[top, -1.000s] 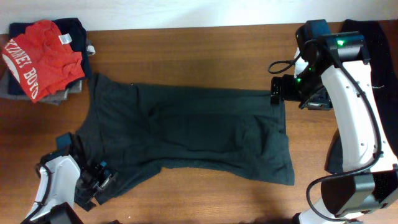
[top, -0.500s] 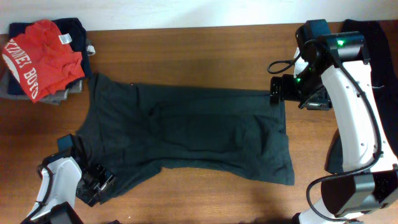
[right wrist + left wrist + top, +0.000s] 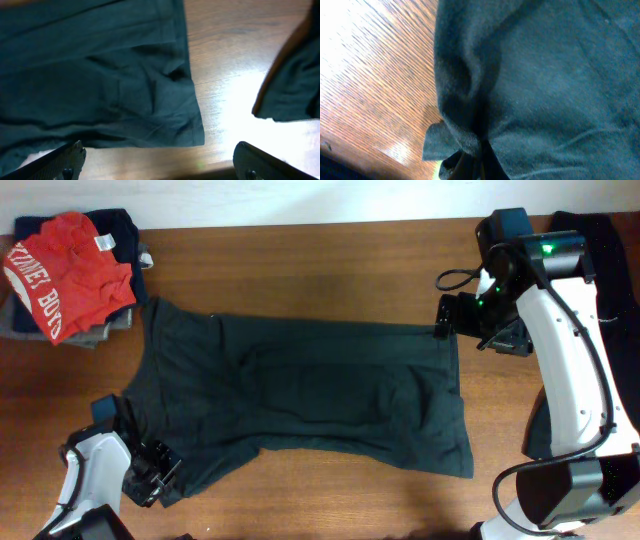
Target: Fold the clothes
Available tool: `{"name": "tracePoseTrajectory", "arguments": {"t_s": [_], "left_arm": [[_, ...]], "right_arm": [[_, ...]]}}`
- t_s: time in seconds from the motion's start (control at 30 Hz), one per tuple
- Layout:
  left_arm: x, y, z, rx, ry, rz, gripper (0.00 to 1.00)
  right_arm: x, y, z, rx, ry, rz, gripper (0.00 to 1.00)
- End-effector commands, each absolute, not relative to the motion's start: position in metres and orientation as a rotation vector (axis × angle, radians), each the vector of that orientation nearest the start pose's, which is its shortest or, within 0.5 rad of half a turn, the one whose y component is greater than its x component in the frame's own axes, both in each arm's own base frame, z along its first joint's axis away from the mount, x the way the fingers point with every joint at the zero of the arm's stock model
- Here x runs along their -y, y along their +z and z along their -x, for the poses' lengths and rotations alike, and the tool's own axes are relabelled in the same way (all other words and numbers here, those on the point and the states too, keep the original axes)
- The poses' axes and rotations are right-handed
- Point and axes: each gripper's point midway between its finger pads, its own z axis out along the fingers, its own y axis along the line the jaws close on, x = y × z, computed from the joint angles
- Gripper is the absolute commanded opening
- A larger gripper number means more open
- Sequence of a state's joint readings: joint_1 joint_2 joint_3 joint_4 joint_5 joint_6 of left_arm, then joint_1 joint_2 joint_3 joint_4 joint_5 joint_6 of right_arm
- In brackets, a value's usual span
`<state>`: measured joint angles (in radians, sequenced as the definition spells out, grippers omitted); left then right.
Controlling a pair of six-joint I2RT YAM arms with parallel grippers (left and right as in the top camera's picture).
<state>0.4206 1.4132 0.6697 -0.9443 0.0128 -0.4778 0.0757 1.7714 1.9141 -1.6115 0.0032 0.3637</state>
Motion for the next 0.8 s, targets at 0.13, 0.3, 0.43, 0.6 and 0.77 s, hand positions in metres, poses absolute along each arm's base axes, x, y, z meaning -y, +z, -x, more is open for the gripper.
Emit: {"name": "tracePoseTrajectory", "arguments": {"t_s": [0.13,0.3,0.43,0.6,0.77], "left_arm": [[-0.075,0.051,-0.205,-2.851,-0.138,1.277,0.01],[-0.081,0.073,-0.224,-2.801,-0.139,1.240,0.01],[-0.084,0.077,-0.239,-2.737,-0.171,1.243,0.01],[-0.088,0.081,-0.260,-2.644,-0.214,1.239,0.01],[-0.102,0.092,-0.292,-2.507,-0.213,1.171,0.02]], "right_arm": [[-0.003,0.225,-0.324,-2.906,-0.141,-0.797,0.99],[-0.002,0.213,-0.316,-2.933,-0.170,-0.860,0.99],[-0.001,0.186,-0.299,-3.008,-0.233,-0.931,0.99],[-0.009,0.152,-0.284,-3.092,-0.204,-0.973,0.99],[-0.017,0.125,-0.278,-3.136,-0.148,-0.992,0.99]]}}
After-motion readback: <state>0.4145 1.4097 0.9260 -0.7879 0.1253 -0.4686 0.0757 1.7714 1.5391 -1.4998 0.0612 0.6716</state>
